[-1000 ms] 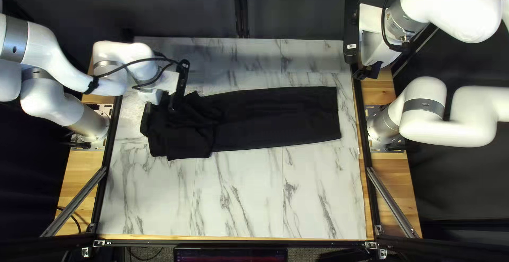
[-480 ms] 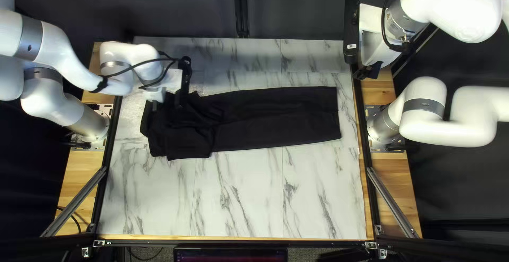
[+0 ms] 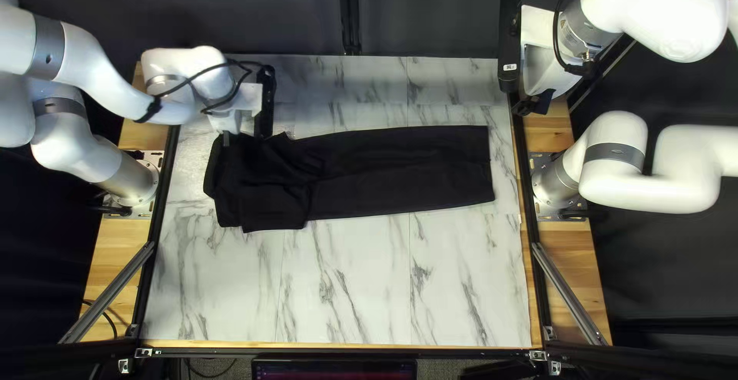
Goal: Fold t-shirt
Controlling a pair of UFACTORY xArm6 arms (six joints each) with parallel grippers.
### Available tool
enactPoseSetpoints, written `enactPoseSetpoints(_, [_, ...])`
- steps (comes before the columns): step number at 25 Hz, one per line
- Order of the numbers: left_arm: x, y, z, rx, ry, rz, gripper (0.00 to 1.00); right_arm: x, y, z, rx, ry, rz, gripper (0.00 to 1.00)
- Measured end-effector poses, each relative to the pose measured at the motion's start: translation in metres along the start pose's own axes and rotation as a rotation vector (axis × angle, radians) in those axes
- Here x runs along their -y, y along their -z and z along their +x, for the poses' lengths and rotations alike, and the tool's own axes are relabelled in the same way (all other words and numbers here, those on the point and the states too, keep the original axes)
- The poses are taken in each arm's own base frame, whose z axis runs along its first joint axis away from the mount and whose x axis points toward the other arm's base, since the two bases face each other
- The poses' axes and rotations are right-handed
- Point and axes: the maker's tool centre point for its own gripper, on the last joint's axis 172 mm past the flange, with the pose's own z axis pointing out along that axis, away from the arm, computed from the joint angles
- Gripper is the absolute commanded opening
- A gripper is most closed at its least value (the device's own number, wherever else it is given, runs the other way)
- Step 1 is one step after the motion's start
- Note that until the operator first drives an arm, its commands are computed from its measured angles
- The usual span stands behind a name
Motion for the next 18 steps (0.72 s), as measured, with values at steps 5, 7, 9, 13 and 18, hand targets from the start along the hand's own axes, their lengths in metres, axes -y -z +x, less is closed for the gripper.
enactPoseSetpoints(5, [0.005,0.004,0.0,-0.002,-0.001,0.006,1.0,0.0,0.0,0.0,0.0,0.0,0.0,1.0])
enactPoseSetpoints(7, [-0.003,0.005,0.0,-0.001,-0.005,0.006,1.0,0.0,0.0,0.0,0.0,0.0,0.0,1.0])
enactPoseSetpoints(9, [-0.013,0.004,-0.001,-0.001,-0.008,0.005,1.0,0.0,0.0,0.0,0.0,0.0,0.0,1.0])
enactPoseSetpoints(13, [-0.033,0.001,-0.004,0.001,-0.011,0.001,1.0,0.0,0.0,0.0,0.0,0.0,0.0,1.0])
enactPoseSetpoints(18, [-0.046,-0.007,-0.003,0.002,-0.007,-0.012,1.0,0.0,0.0,0.0,0.0,0.0,0.0,1.0])
